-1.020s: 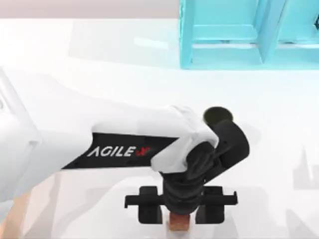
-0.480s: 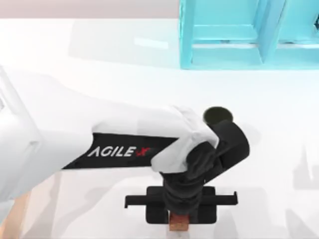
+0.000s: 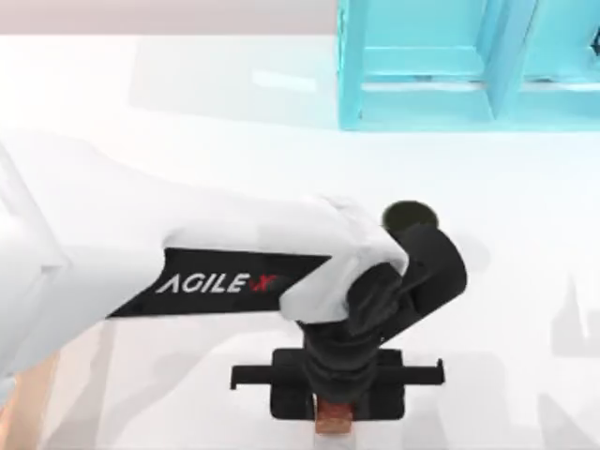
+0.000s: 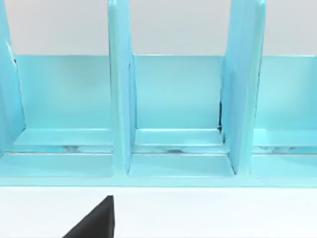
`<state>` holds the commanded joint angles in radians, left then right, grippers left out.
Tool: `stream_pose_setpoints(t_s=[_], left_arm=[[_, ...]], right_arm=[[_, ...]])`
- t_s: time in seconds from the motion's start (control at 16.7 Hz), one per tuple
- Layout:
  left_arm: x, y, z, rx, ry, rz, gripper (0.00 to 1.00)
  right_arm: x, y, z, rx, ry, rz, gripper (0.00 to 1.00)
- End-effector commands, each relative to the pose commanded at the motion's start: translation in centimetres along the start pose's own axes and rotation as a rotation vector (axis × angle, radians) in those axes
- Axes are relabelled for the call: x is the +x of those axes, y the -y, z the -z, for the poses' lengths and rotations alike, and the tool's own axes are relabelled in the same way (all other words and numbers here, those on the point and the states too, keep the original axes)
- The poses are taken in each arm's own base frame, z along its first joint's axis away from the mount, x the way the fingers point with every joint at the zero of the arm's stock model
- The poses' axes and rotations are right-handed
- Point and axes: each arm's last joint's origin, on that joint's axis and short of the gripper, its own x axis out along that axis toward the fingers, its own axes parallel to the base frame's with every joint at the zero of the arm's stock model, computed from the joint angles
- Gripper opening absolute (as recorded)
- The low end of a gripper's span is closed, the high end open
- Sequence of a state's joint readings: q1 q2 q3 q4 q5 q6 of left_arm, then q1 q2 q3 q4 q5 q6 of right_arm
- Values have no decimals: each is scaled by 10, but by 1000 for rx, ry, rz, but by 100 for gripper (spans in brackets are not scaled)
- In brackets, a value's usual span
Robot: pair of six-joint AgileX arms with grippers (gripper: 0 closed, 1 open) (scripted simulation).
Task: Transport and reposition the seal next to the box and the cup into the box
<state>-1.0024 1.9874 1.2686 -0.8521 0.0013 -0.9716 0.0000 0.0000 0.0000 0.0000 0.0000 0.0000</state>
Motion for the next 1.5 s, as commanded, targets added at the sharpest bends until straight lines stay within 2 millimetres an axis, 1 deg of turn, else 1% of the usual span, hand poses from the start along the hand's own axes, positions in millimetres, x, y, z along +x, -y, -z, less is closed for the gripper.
stream_pose_setpoints(t_s=[0.06,0.18,0.42,0.54,0.66,0.9,1.02,1.2,1.5], left_arm=[[-7,-5,-1,2,-1,-1,0],[-27,-22,-4,2,-1,-1,0],[-77,-71,-3,-2,9,11,0],[-91,-89,0,-3,5,6,0],[-95,-96,1,-4,1,2,0],[-95,-95,1,2,2,2,0],[-97,-101,-5,6,3,2,0],[-103,-120,-23,6,2,2,0],[-113,-166,-54,2,-1,0,0]], right_arm=[[0,0,0,0,0,0,100],[0,0,0,0,0,0,100],[0,0,0,0,0,0,100],[0,0,0,0,0,0,100],[0,0,0,0,0,0,100],[0,0,0,0,0,0,100],[0,0,0,0,0,0,100],[0,0,0,0,0,0,100],[0,0,0,0,0,0,100]])
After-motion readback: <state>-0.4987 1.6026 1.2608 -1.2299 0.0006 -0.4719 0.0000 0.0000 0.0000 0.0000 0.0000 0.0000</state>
